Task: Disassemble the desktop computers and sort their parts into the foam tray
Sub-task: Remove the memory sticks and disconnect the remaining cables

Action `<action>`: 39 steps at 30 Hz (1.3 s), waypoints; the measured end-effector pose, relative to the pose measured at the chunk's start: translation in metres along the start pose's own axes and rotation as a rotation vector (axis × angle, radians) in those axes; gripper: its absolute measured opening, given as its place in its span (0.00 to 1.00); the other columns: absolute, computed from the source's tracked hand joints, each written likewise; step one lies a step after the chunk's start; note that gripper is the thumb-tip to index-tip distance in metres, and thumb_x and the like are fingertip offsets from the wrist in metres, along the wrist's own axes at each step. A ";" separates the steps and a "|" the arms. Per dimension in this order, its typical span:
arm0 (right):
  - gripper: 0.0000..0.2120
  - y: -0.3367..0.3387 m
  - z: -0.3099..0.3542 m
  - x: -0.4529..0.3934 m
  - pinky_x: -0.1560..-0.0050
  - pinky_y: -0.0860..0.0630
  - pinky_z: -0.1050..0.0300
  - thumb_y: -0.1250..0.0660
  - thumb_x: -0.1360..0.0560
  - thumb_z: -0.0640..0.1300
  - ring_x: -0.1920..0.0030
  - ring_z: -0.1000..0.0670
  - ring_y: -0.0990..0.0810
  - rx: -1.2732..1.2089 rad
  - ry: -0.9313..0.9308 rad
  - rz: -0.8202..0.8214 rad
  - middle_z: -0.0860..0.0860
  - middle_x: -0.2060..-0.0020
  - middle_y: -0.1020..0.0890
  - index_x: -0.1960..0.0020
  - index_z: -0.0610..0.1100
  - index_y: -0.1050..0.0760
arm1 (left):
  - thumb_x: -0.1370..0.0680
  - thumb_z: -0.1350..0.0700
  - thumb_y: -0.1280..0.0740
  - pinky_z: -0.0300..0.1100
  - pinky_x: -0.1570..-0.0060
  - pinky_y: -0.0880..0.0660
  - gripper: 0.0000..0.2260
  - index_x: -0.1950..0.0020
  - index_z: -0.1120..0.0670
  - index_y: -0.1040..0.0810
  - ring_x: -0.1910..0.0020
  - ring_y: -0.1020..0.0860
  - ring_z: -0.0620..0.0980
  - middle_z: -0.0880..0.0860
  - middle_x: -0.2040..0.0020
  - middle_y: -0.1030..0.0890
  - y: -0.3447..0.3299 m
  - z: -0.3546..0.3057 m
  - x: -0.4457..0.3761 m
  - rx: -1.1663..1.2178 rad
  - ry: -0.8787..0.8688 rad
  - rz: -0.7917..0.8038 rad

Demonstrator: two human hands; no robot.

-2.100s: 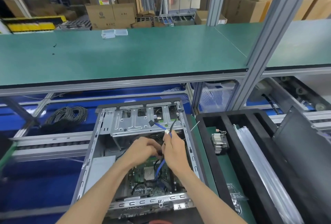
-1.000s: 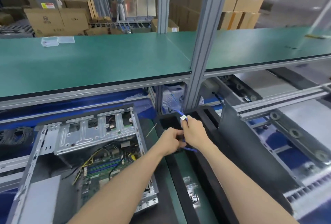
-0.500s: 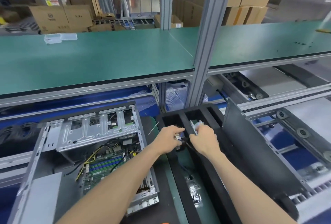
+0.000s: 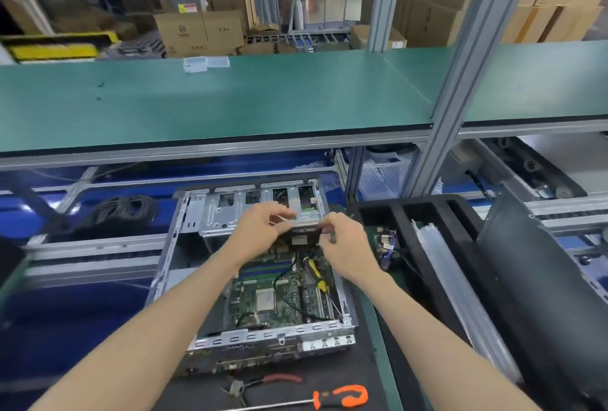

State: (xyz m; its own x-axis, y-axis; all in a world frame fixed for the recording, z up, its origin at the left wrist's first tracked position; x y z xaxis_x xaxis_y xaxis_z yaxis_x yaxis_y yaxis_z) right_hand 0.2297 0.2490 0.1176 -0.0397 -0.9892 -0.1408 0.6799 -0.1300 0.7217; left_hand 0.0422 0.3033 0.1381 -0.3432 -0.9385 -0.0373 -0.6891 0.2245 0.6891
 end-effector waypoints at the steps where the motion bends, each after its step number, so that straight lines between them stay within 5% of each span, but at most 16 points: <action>1: 0.10 -0.007 0.005 0.002 0.45 0.24 0.53 0.34 0.23 0.39 0.48 0.49 0.21 0.013 0.019 0.027 0.49 0.48 0.20 0.42 0.44 0.22 | 0.21 0.58 0.29 0.24 0.59 0.29 0.09 0.42 0.49 0.16 0.56 0.21 0.33 0.41 0.51 0.18 0.005 0.009 0.006 -0.006 0.031 -0.003; 6: 0.10 -0.041 0.019 0.008 0.47 0.24 0.47 0.39 0.21 0.37 0.46 0.42 0.24 0.322 0.158 0.297 0.47 0.45 0.24 0.42 0.44 0.26 | 0.23 0.57 0.28 0.33 0.57 0.28 0.05 0.49 0.51 0.14 0.59 0.20 0.39 0.45 0.57 0.16 0.000 0.048 0.031 -0.150 0.224 0.085; 11: 0.11 -0.068 0.027 0.018 0.55 0.30 0.48 0.40 0.22 0.39 0.47 0.37 0.22 0.648 0.183 0.472 0.41 0.46 0.23 0.40 0.40 0.27 | 0.22 0.48 0.28 0.43 0.51 0.25 0.14 0.40 0.53 0.20 0.50 0.21 0.50 0.52 0.46 0.18 -0.041 0.069 0.045 -0.223 0.392 0.249; 16: 0.13 -0.084 0.023 0.023 0.50 0.29 0.47 0.41 0.21 0.39 0.41 0.36 0.25 0.590 0.054 0.605 0.38 0.41 0.26 0.38 0.38 0.29 | 0.27 0.69 0.28 0.41 0.61 0.22 0.24 0.32 0.58 0.27 0.56 0.18 0.53 0.59 0.51 0.16 -0.063 0.078 0.054 0.531 0.705 0.142; 20: 0.15 -0.098 0.017 0.031 0.47 0.28 0.49 0.43 0.20 0.39 0.39 0.36 0.26 0.414 -0.103 0.608 0.38 0.39 0.26 0.35 0.37 0.32 | 0.26 0.68 0.30 0.40 0.64 0.21 0.15 0.40 0.59 0.21 0.66 0.19 0.48 0.57 0.61 0.16 -0.056 0.080 0.051 0.646 0.745 0.099; 23: 0.15 -0.101 0.018 0.028 0.55 0.29 0.51 0.42 0.20 0.40 0.41 0.37 0.24 0.363 -0.138 0.520 0.39 0.40 0.25 0.35 0.38 0.33 | 0.21 0.66 0.35 0.40 0.61 0.21 0.11 0.41 0.59 0.18 0.63 0.18 0.48 0.57 0.60 0.15 -0.052 0.082 0.049 0.661 0.713 0.161; 28: 0.17 -0.098 0.019 0.012 0.42 0.27 0.46 0.41 0.20 0.40 0.35 0.39 0.30 0.385 -0.054 0.373 0.42 0.33 0.32 0.32 0.40 0.33 | 0.22 0.64 0.34 0.41 0.46 0.24 0.12 0.41 0.57 0.16 0.49 0.19 0.48 0.51 0.51 0.16 -0.052 0.086 0.033 0.241 0.496 0.152; 31: 0.26 -0.107 0.009 0.007 0.34 0.30 0.41 0.39 0.21 0.40 0.28 0.40 0.39 0.504 0.007 0.489 0.46 0.25 0.39 0.25 0.42 0.38 | 0.22 0.63 0.33 0.36 0.44 0.29 0.15 0.36 0.54 0.19 0.44 0.21 0.50 0.53 0.43 0.18 -0.051 0.090 0.017 -0.024 0.345 0.031; 35: 0.36 -0.122 -0.005 0.003 0.27 0.41 0.35 0.38 0.21 0.44 0.23 0.42 0.45 0.607 -0.051 0.621 0.46 0.21 0.44 0.18 0.45 0.52 | 0.20 0.57 0.34 0.47 0.47 0.28 0.11 0.40 0.57 0.21 0.44 0.22 0.59 0.59 0.44 0.19 -0.058 0.103 -0.005 -0.387 0.266 0.009; 39: 0.36 -0.133 -0.011 -0.001 0.27 0.41 0.33 0.36 0.22 0.46 0.23 0.41 0.45 0.636 -0.085 0.617 0.44 0.22 0.43 0.20 0.42 0.51 | 0.20 0.47 0.37 0.52 0.39 0.34 0.12 0.46 0.52 0.19 0.41 0.23 0.59 0.56 0.44 0.18 -0.070 0.114 -0.016 -0.656 0.288 0.062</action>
State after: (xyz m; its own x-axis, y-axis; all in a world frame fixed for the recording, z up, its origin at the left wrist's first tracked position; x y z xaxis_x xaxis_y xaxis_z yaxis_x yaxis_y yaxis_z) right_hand 0.1473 0.2683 0.0144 0.1279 -0.8938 0.4299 0.0641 0.4400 0.8957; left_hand 0.0227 0.3325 0.0081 -0.1248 -0.9814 0.1461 -0.1168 0.1608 0.9801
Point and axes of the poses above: each hand's wrist, its own x-axis away from the middle knuckle, its own y-axis out of the back of the hand, z = x × y, the point moved 3 cm from there along -x, towards the middle knuckle
